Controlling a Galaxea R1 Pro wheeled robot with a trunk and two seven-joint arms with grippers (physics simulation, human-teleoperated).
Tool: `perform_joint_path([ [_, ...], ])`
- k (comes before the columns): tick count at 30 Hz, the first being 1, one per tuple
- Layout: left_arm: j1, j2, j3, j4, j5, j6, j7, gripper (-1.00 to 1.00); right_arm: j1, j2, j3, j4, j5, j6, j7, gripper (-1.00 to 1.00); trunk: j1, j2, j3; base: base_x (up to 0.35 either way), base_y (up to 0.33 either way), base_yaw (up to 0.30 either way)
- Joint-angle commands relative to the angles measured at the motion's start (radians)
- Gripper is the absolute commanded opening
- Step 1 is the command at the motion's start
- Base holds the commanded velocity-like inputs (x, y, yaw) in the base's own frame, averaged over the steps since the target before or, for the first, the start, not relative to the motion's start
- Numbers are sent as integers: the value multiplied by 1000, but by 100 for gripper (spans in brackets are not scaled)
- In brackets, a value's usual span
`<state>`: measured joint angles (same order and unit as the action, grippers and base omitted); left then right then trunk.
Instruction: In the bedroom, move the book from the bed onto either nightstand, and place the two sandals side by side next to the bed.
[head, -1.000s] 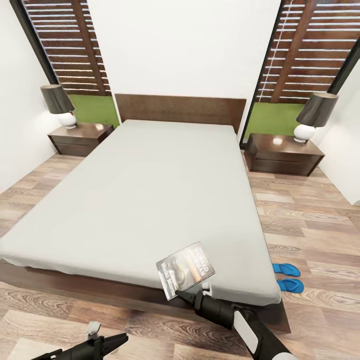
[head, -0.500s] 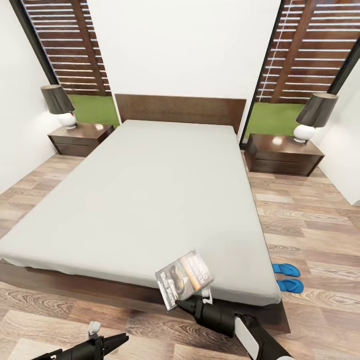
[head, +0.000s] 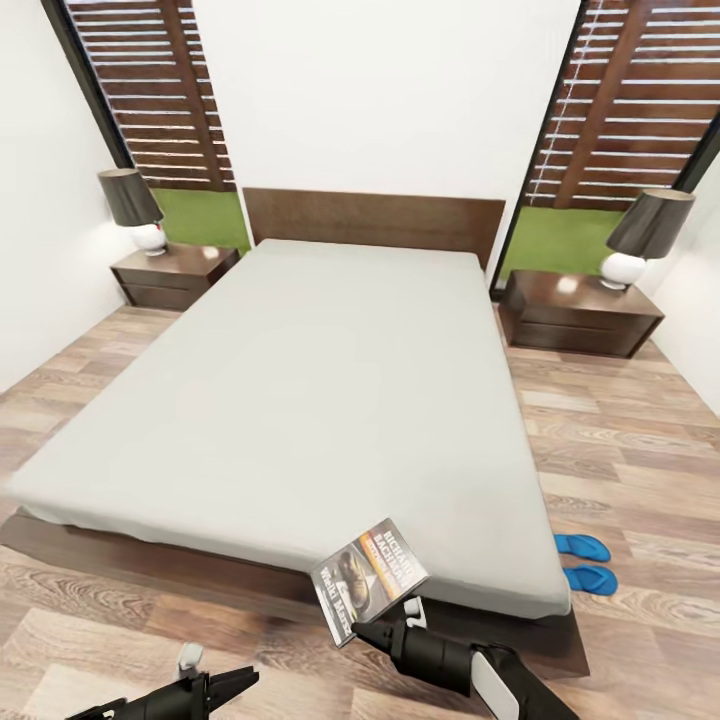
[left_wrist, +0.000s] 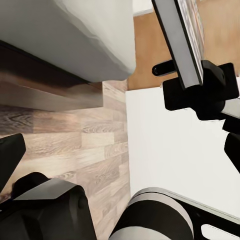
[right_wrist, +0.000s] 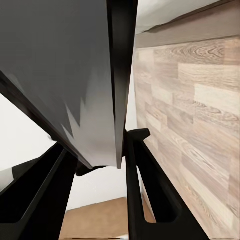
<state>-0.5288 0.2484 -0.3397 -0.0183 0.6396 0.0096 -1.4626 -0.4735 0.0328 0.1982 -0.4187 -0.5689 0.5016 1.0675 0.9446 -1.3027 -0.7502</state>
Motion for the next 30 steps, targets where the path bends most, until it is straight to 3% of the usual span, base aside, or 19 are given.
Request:
perform_joint_path([
  [1, 0, 0, -8, 0, 8, 1, -2, 100, 0, -1, 5, 0, -10, 7, -1, -100, 0, 0, -1, 0, 0, 248],
  [15, 0, 0, -8, 0, 8, 1, -2, 100, 0, -1, 5, 3, -8, 6, -5, -100, 0, 0, -4, 0, 0, 286],
  [18, 0, 0, -8, 0, 8, 1, -2, 100, 0, 0, 5, 3, 20, 6, -6, -100, 0, 0, -5, 0, 0, 291],
  [21, 0, 0, -8, 0, 8, 1, -2, 100, 0, 2, 5, 3, 77, 6, -7, -100, 0, 0, -6, 0, 0, 291],
  [30, 0, 0, -8, 0, 9, 1, -2, 100, 0, 3, 6, 4, 105, 6, -9, -100, 0, 0, -9, 0, 0, 291],
])
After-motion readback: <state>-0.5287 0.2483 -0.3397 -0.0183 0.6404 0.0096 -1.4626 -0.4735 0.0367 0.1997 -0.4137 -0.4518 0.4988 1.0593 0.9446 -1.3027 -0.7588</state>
